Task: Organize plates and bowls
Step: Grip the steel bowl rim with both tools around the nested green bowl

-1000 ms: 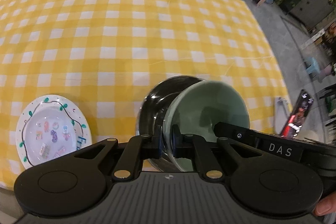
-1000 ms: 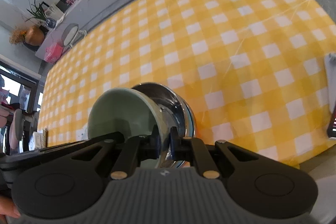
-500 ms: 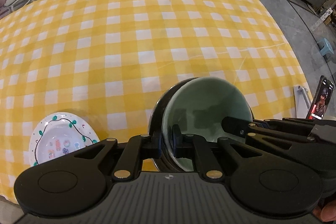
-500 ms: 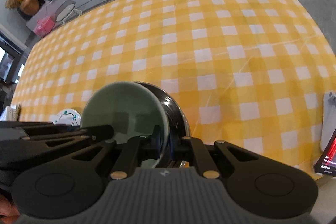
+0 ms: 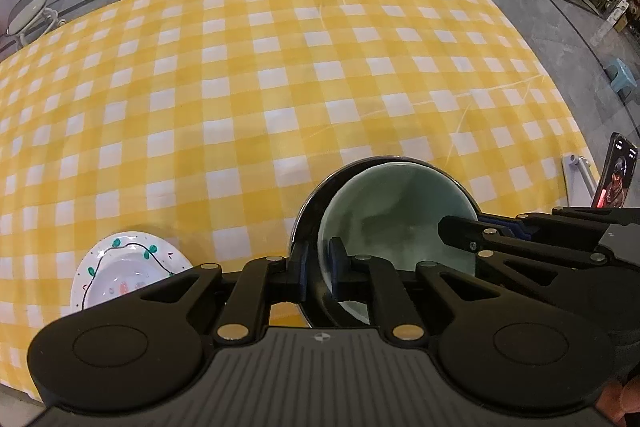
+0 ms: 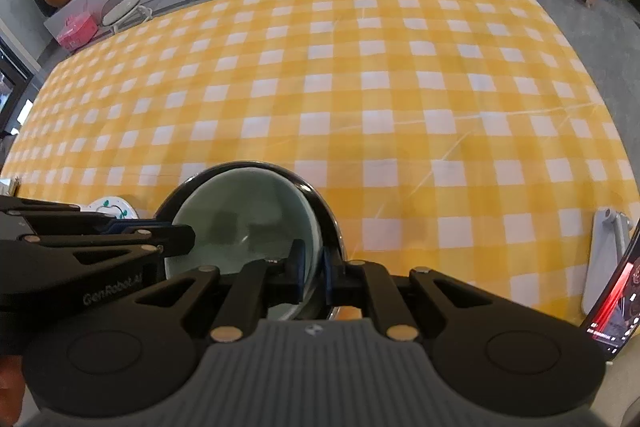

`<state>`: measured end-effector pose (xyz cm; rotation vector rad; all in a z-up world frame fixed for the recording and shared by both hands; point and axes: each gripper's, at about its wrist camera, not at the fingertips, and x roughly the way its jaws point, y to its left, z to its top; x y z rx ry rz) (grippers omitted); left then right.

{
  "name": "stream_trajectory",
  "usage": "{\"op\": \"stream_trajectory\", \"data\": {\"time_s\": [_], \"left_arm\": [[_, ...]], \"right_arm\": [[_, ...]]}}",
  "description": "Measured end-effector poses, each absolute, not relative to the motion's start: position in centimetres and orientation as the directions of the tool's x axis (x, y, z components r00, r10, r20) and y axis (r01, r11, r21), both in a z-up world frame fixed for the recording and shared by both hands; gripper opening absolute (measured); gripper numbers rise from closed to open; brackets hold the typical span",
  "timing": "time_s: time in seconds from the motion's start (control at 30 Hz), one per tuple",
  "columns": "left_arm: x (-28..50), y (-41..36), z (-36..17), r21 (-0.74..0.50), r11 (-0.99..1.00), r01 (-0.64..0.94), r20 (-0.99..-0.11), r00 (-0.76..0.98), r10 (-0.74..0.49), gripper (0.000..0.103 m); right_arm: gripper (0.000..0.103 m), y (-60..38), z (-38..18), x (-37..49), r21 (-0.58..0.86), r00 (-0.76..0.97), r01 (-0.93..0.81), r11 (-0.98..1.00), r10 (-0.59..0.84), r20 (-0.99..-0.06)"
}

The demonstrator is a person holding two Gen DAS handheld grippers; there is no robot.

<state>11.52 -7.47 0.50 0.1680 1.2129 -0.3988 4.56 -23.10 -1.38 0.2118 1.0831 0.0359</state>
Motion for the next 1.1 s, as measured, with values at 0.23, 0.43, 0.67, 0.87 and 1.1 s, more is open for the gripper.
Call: {"op": "stream_trajectory", "data": {"time_s": [0.23,0.43,0.67,0.87,1.1], "left_arm": [[10.5,-7.3,2.2,-0.075,0.9,0.43,-0.902,0.356,-0.245,0.021],[9.2,-6.6,4.3,-0.064,0.894,0.444,-0.84,0.459,-0.288,0.046],[8.2,-4.8,4.6,-0.177,0.905,0.387,-0.761,0.53,-0.375,0.07],[8.0,-2.5,2.4,-0.281,0.93,0.236,-0.745,0.557,-0.367,0.077],[8.0,0.5,-1.1,-0.414,0.909,0.045,-0.76,0.533,-0.373,0.077]], "right_arm": [[0.011,-22.9,-0.1,3.5,0.19,0.527,0.07,0.979,0.125,-0.84],[0.035,-23.2,1.6,2.3,0.198,0.638,0.05,0.979,0.121,-0.76],[0.052,-25.6,0.9,2.1,0.313,0.697,0.092,0.945,0.164,-0.699],[0.064,-27.4,-2.5,2.4,0.438,0.676,0.185,0.88,0.21,-0.707],[0.067,-28.2,-5.9,2.6,0.535,0.658,0.225,0.814,0.278,-0.7]]}}
